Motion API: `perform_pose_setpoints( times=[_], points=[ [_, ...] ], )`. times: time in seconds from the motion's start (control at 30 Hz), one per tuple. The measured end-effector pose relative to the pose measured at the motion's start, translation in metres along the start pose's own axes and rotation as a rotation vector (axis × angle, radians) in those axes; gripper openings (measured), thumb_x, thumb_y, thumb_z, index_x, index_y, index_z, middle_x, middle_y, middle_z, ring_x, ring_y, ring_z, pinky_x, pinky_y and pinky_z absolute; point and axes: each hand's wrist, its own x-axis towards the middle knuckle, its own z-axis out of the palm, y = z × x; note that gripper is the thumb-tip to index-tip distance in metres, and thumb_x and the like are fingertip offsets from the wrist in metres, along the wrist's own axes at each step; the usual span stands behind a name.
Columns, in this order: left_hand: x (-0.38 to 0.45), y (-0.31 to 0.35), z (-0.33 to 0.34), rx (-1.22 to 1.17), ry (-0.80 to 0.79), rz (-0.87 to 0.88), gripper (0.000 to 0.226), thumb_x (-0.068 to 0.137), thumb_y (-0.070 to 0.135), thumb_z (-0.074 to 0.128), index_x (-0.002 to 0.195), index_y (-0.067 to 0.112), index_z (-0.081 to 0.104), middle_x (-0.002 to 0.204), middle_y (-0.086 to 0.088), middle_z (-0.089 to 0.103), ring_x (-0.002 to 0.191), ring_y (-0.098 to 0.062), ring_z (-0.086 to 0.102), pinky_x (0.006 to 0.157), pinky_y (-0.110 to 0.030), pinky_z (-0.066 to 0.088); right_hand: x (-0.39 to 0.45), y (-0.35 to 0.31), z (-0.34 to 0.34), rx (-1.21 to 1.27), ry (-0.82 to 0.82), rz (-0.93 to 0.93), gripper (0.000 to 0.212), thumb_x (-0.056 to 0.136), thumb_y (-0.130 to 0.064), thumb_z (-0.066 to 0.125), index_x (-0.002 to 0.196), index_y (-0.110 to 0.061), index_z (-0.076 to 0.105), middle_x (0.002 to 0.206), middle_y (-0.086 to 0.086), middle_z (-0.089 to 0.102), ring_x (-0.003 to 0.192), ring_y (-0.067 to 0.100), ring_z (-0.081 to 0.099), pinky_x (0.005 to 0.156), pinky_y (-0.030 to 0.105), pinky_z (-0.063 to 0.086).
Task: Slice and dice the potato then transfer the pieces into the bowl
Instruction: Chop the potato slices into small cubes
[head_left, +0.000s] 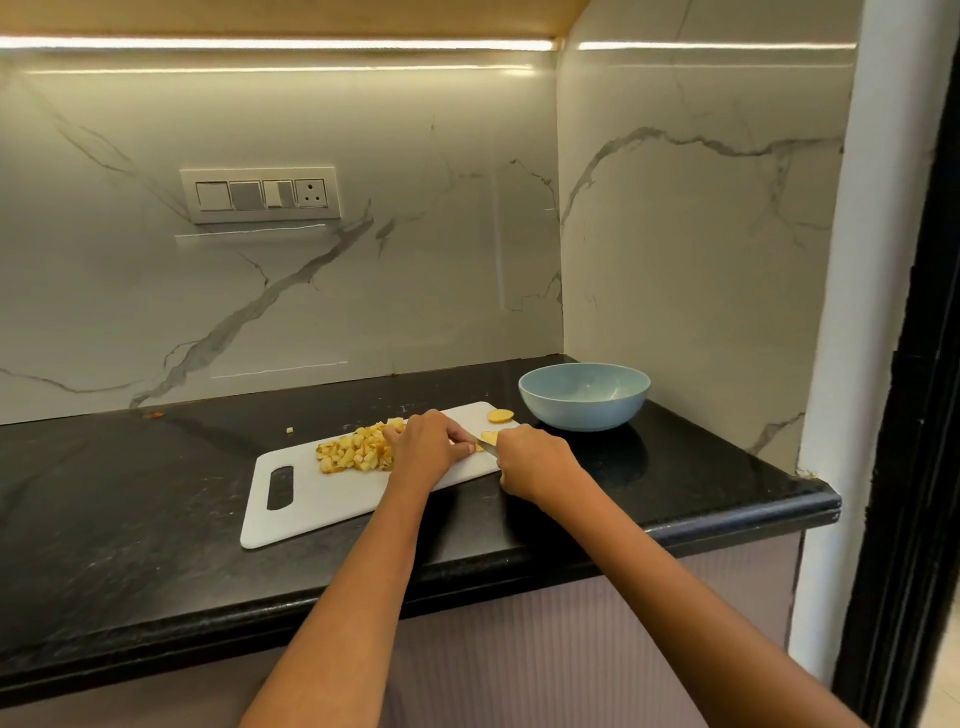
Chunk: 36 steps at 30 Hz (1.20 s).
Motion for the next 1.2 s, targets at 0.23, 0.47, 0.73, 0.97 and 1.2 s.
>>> perform_pose_setpoints(
  times=[0.23,0.47,0.73,0.97,1.2],
  points=[
    [0.0,0.003,0.001,0.02,0.022,-0.01,0.012,0.086,0.034,0.062,0.091,0.029,0.073,0.107,0.009,0.067,0.113,-0.015,0.05,0.11,-0.051,0.013,-0.017,0.002,0.015,-0.119,0.057,-0.053,0.028,0.099,-0.013,0.043,0.125,-0.01,0.052,0.119,0.01,0.057,0.103,0.022,0.059,0.081,0.029,0.045],
    [0.001,-0.001,0.004,-0.02,0.02,-0.009,0.011,0.087,0.033,0.061,0.091,0.029,0.071,0.105,0.01,0.066,0.111,-0.013,0.05,0.103,-0.041,0.019,-0.005,0.009,0.014,0.022,0.079,0.049,0.027,0.098,-0.018,0.045,0.122,-0.01,0.053,0.115,0.009,0.057,0.098,0.021,0.058,0.075,0.028,0.043],
    [0.01,0.003,0.006,0.037,-0.01,0.1,0.021,0.087,0.027,0.063,0.107,0.033,0.063,0.123,0.01,0.058,0.122,-0.019,0.041,0.105,-0.046,0.021,0.006,0.024,0.019,0.203,0.205,0.182,0.021,0.099,-0.02,0.043,0.107,-0.009,0.058,0.102,0.008,0.061,0.078,0.018,0.056,0.062,0.027,0.039],
    [0.021,0.006,0.006,0.095,-0.292,0.249,0.046,0.096,0.005,0.043,0.125,0.039,0.053,0.144,0.007,0.041,0.136,-0.023,0.025,0.107,-0.048,0.017,0.013,0.03,0.021,0.242,0.189,0.216,0.023,0.099,-0.025,0.043,0.109,-0.011,0.058,0.101,0.007,0.062,0.076,0.014,0.052,0.064,0.025,0.039],
    [0.021,0.003,0.003,0.156,-0.263,0.196,0.032,0.096,0.023,0.049,0.124,0.036,0.055,0.139,0.0,0.047,0.134,-0.023,0.027,0.11,-0.053,0.012,0.008,0.027,0.017,0.215,0.145,0.232,0.025,0.1,-0.025,0.042,0.113,-0.01,0.057,0.104,0.007,0.061,0.08,0.016,0.056,0.064,0.025,0.038]
  ],
)
